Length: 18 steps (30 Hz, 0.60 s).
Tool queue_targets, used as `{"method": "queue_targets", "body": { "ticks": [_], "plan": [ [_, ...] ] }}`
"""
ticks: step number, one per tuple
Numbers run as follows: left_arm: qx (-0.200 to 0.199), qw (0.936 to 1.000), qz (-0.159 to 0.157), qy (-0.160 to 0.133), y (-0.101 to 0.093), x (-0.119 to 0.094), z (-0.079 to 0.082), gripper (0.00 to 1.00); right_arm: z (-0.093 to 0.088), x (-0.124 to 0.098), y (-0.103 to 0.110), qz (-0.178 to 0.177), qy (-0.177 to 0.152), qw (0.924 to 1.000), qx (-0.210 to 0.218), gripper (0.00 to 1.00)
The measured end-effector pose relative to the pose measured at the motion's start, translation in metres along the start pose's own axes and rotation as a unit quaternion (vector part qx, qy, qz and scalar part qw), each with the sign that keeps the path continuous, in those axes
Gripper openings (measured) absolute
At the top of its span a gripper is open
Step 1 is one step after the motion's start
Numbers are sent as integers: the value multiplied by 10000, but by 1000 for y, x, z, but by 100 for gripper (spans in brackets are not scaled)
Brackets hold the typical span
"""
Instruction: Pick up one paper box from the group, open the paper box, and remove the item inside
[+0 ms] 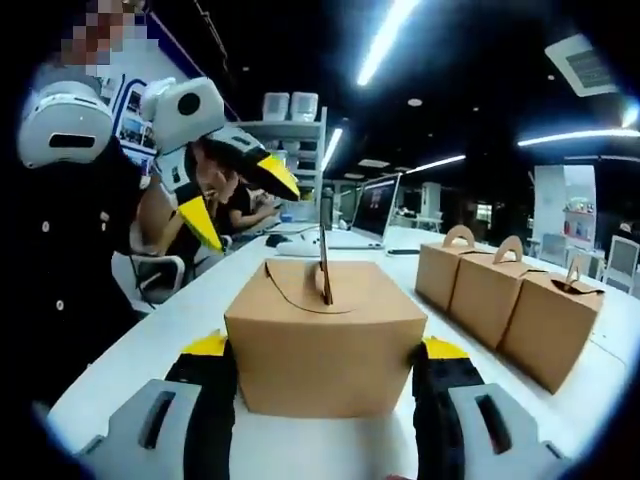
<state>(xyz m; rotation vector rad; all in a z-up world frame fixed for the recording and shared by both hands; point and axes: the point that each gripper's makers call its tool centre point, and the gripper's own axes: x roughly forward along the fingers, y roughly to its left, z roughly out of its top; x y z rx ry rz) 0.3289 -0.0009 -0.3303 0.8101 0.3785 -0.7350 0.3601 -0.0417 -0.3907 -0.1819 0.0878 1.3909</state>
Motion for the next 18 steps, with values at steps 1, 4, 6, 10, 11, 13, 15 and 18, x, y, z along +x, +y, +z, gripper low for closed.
{"method": "queue_targets", "body": {
  "ticks": [1, 4, 6, 10, 11, 13, 15, 18],
  "plan": [
    [131, 9999, 58, 77, 2, 3, -1, 38, 0, 0, -1, 0, -3, 10000, 0, 71],
    [258, 9995, 86, 181, 5, 10, -1, 36, 0, 1, -2, 10, 17, 10000, -26, 71],
    [294, 9994, 45, 200, 3, 13, -1, 34, 0, 1, -2, 14, 48, 10000, -53, 71],
    [427, 9987, -5, 267, -1, 17, -1, 31, -1, 0, -5, 12, 65, 10000, -60, 71],
    [456, 9985, -6, 303, -2, 18, -2, 31, -2, -1, -7, 13, 69, 10000, -65, 71],
    [512, 9982, 10, 318, -2, 20, -2, 31, -2, -1, -6, 11, 74, 9999, -70, 71],
    [565, 9979, -3, 329, -4, 19, -3, 30, -2, -1, -7, 12, 69, 10000, -66, 71],
    [584, 9976, 53, 356, -3, 20, -3, 29, -3, -2, -7, 14, 77, 9999, -79, 71]
  ]
}}
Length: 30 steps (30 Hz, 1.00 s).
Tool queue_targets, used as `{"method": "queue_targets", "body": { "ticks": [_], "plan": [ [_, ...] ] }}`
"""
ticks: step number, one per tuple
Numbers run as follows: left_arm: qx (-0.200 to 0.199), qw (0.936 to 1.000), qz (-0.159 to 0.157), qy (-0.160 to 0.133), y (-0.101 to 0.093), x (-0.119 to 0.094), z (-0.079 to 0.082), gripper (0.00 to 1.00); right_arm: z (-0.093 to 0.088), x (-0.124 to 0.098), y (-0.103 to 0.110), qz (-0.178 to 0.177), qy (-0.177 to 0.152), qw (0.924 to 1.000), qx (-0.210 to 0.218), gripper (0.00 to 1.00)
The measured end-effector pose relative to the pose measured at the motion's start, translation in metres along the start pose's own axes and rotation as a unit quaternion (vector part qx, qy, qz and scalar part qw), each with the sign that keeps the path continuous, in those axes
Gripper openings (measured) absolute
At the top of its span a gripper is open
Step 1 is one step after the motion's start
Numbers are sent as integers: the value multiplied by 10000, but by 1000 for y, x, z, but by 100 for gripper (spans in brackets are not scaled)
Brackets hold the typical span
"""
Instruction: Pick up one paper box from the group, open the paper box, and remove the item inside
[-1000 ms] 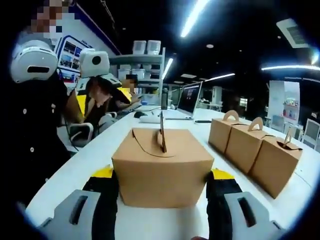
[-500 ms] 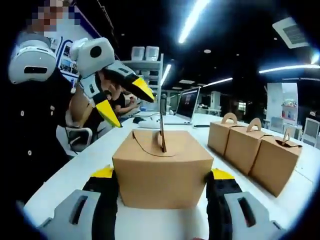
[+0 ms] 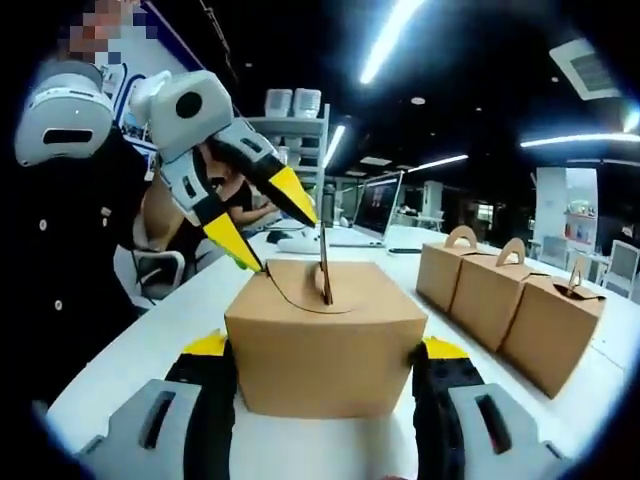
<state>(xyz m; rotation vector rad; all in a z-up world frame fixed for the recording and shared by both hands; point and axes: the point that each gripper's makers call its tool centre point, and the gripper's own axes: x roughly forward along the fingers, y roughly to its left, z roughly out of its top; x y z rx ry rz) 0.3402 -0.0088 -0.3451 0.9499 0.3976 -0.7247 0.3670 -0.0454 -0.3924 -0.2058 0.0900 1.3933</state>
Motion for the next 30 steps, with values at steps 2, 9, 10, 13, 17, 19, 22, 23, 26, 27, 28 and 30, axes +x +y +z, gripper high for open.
{"method": "queue_targets", "body": {
  "ticks": [2, 9, 10, 13, 17, 19, 22, 23, 26, 27, 28, 30],
  "plan": [
    [62, 10000, 48, 57, 0, 0, -2, 27, 0, 0, -1, -2, 2, 10000, 1, 71],
    [252, 9997, 21, 73, -6, 0, 0, 14, -1, -1, -3, -14, 9, 10000, 13, 71],
    [274, 9996, 26, 82, -6, 0, 0, 12, -2, -1, -3, -16, 13, 10000, 7, 71],
    [481, 9987, 146, 130, -3, 0, -1, 11, -2, -1, -4, -24, 31, 10000, -16, 70],
    [451, 9988, 194, 78, -1, -3, 2, 11, -3, -2, -4, -17, 51, 10000, -39, 70],
    [478, 9986, 223, 59, 0, -4, 3, 11, -3, -1, -2, -7, 64, 10000, -52, 69],
    [500, 9984, 258, 58, 0, -5, 4, 11, -4, -1, -1, -4, 99, 9999, -92, 69],
    [511, 9984, 250, 69, -1, -4, 3, 11, -4, -1, -1, -5, 108, 9999, -103, 69],
    [550, 9981, 259, 86, -3, -2, 2, 11, -5, -1, -1, -30, 138, 9998, -129, 69],
    [550, 9981, 268, 85, -3, -1, 2, 11, -5, -1, -1, -36, 141, 9998, -131, 69],
    [561, 9980, 271, 79, -3, -1, 3, 11, -4, -1, -1, -40, 147, 9998, -142, 69],
    [579, 9979, 264, 82, -4, 2, 4, 11, -4, -1, -2, -41, 152, 9997, -162, 69]
  ]
}}
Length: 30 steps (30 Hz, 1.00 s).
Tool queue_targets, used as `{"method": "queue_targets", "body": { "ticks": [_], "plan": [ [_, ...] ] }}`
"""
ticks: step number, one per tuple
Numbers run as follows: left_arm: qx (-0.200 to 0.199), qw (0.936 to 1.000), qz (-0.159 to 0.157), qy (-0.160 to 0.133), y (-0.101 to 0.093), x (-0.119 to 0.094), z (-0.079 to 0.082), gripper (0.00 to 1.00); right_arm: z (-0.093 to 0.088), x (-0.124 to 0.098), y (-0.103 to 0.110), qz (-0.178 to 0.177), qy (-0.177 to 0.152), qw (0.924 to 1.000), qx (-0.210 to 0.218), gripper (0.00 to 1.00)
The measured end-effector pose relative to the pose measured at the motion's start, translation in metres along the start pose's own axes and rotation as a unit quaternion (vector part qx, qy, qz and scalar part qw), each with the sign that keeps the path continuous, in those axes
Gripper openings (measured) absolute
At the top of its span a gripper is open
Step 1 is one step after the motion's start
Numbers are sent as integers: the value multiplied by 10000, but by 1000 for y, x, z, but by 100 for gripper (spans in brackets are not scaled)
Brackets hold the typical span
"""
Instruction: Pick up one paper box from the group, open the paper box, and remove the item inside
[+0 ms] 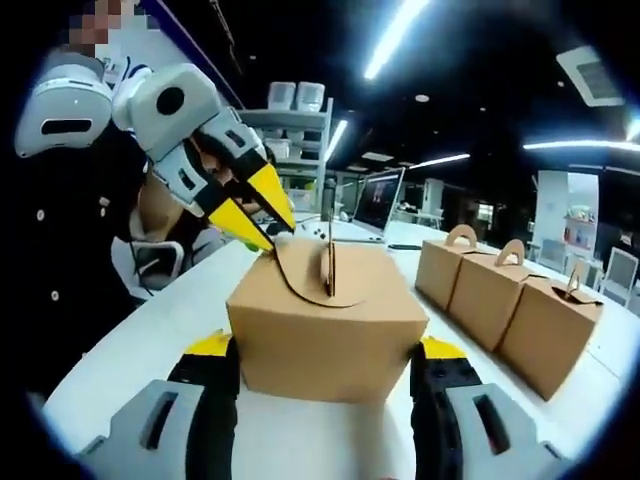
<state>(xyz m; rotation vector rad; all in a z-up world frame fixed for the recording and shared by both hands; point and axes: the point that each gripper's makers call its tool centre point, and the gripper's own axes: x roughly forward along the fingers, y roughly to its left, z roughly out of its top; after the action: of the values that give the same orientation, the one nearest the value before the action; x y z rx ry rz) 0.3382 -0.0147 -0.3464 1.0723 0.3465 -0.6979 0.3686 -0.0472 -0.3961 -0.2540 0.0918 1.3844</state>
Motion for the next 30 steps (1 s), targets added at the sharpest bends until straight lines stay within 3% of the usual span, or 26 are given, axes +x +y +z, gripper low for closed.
{"method": "queue_targets", "body": {
  "ticks": [10, 16, 23, 30],
  "plan": [
    [220, 9995, -182, 166, -11, 9, 0, 5, 3, -1, -1, -1, -34, 10000, -25, 69],
    [414, 9989, -84, 206, -8, 4, 2, 4, 2, -1, -2, -12, 2, 10000, -52, 69],
    [228, 9997, 24, 28, -4, -1, 9, 4, 4, -2, -1, -10, -48, 10000, -30, 69],
    [203, 9998, 23, 45, -10, -1, 6, 4, 3, -2, 2, 11, -6, 10000, -35, 69]
  ]
}}
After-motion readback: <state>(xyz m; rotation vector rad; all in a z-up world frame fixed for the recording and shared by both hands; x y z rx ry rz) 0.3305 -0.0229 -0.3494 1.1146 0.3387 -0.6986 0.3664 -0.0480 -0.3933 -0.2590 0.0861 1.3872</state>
